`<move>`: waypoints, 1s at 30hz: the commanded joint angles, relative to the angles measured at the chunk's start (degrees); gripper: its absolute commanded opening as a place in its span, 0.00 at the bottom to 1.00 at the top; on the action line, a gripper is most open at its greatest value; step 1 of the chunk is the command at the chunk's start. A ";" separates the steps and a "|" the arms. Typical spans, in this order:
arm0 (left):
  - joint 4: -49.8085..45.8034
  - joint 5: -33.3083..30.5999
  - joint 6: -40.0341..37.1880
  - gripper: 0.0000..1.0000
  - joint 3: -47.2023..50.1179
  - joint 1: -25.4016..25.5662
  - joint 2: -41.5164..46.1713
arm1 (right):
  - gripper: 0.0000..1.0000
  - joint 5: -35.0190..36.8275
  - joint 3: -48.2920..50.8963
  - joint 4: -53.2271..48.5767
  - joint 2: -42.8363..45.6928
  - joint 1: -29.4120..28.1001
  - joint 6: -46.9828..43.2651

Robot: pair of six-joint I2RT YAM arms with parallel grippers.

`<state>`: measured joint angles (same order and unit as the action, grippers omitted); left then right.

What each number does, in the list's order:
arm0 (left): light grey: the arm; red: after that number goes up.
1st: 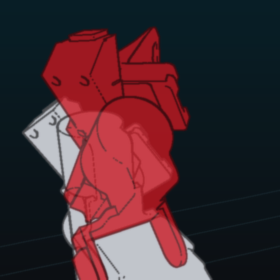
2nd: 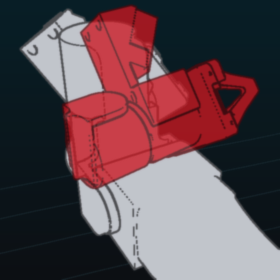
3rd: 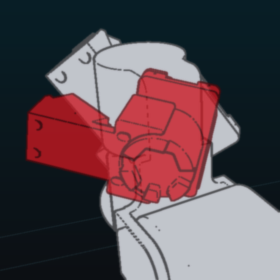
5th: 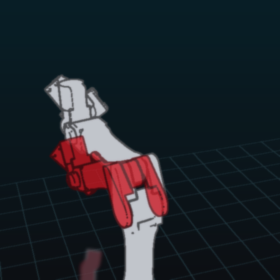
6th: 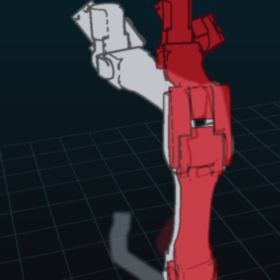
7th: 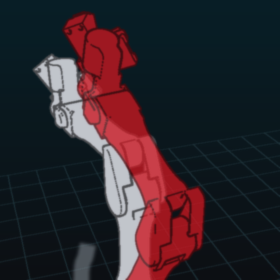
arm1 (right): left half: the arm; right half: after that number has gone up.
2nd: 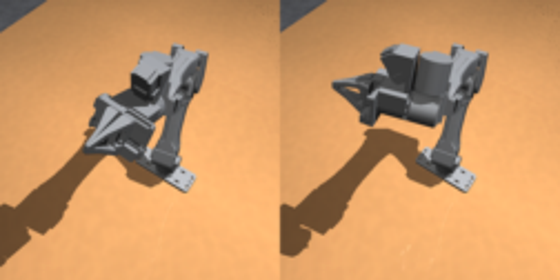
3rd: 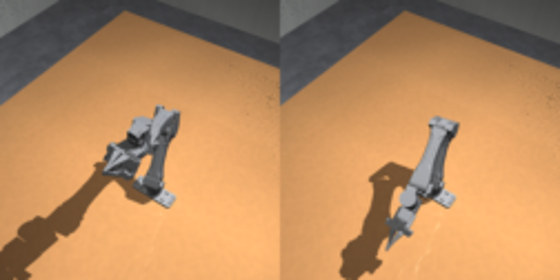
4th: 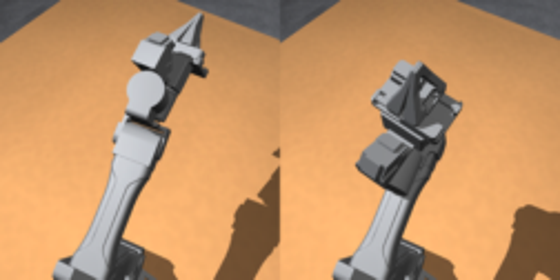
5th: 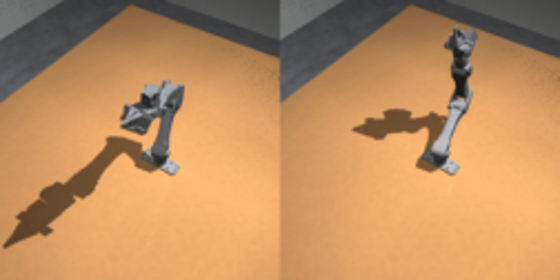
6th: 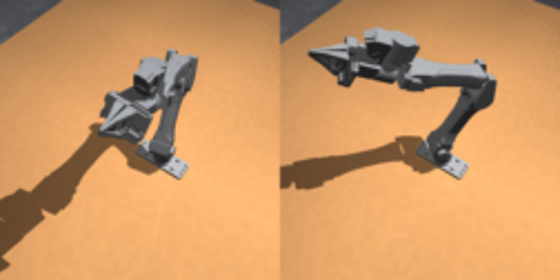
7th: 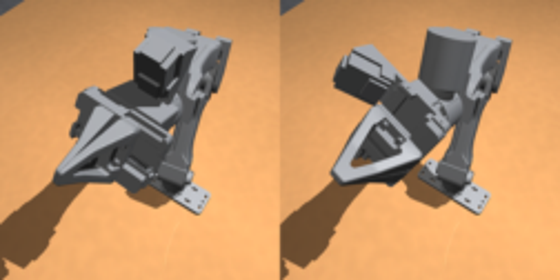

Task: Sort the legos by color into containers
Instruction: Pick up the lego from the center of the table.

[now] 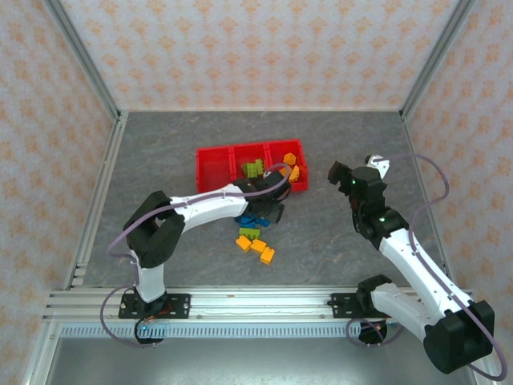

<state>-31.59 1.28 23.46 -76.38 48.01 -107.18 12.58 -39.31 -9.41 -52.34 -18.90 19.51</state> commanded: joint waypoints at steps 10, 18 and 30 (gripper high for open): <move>-2.33 -1.37 0.18 0.51 -1.00 0.78 -1.80 | 1.00 0.58 0.00 -1.31 0.48 0.43 1.54; -2.51 -1.81 0.35 0.48 -1.23 1.32 -1.81 | 1.00 1.37 0.28 -1.31 0.57 0.38 1.24; -4.03 -3.49 0.67 0.49 -1.67 1.56 -4.16 | 1.00 1.24 1.28 -0.53 0.57 0.43 1.52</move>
<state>-32.97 -0.67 23.79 -77.01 49.15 -109.93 12.60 -39.05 -9.63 -52.31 -18.90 20.38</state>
